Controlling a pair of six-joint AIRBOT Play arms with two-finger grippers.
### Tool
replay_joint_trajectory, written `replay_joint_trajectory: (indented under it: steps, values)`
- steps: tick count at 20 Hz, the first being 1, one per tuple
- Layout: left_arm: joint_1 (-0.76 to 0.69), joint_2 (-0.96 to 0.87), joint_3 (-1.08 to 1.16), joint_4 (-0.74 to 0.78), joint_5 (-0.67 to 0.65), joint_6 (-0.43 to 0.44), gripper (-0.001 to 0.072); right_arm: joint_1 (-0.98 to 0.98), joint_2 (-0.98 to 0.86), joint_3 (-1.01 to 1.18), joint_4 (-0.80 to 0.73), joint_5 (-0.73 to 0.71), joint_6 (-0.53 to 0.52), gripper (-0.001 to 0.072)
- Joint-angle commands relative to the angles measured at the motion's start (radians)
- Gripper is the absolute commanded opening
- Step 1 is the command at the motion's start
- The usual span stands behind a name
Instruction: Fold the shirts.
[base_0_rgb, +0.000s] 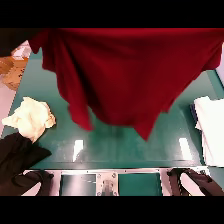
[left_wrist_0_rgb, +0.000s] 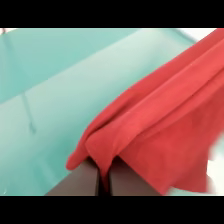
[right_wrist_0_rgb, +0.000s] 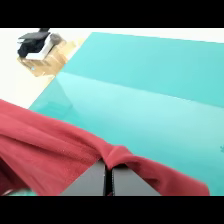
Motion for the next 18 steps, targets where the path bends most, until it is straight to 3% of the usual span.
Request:
replay_joint_trajectory:
  steps: [1,4,7,9,13,14,15,16,17,18]
  values:
    - [0.001,-0.067,-0.058,0.078,0.010,0.000,0.0024,0.002,-0.105,-0.025,-0.026,-0.025,0.002,0.0015]
    - [0.001,-0.191,-0.204,0.077,0.160,0.008,0.0024,0.001,-0.238,-0.168,-0.027,-0.079,-0.037,0.0014]
    - [0.001,-0.393,-0.335,0.069,0.407,0.045,0.0024,0.001,-0.370,-0.397,-0.027,-0.236,-0.053,0.0014]
    - [0.001,-0.550,-0.375,0.019,0.550,0.060,0.0024,0.001,-0.454,-0.548,-0.027,-0.347,-0.053,0.0015]
    - [0.002,-0.736,-0.375,-0.158,0.679,0.059,0.0031,0.001,-0.640,-0.653,-0.026,-0.466,-0.095,0.0014]
    - [0.002,-0.739,-0.371,-0.161,0.679,0.058,0.0285,0.000,-0.673,-0.652,-0.025,-0.469,-0.109,0.0014]
    - [0.003,-0.734,-0.360,-0.159,0.656,0.054,0.0597,-0.001,-0.690,-0.649,-0.026,-0.472,-0.130,0.0015]
    - [0.010,-0.732,-0.333,-0.160,0.585,0.050,0.0705,-0.003,-0.697,-0.641,-0.028,-0.471,-0.159,0.0059]
    - [0.024,-0.725,-0.296,-0.158,0.476,0.050,0.0700,-0.010,-0.695,-0.627,-0.027,-0.454,-0.177,0.0238]
    - [0.039,-0.715,-0.257,-0.158,0.357,0.049,0.0700,-0.027,-0.696,-0.594,-0.040,-0.395,-0.188,0.0372]
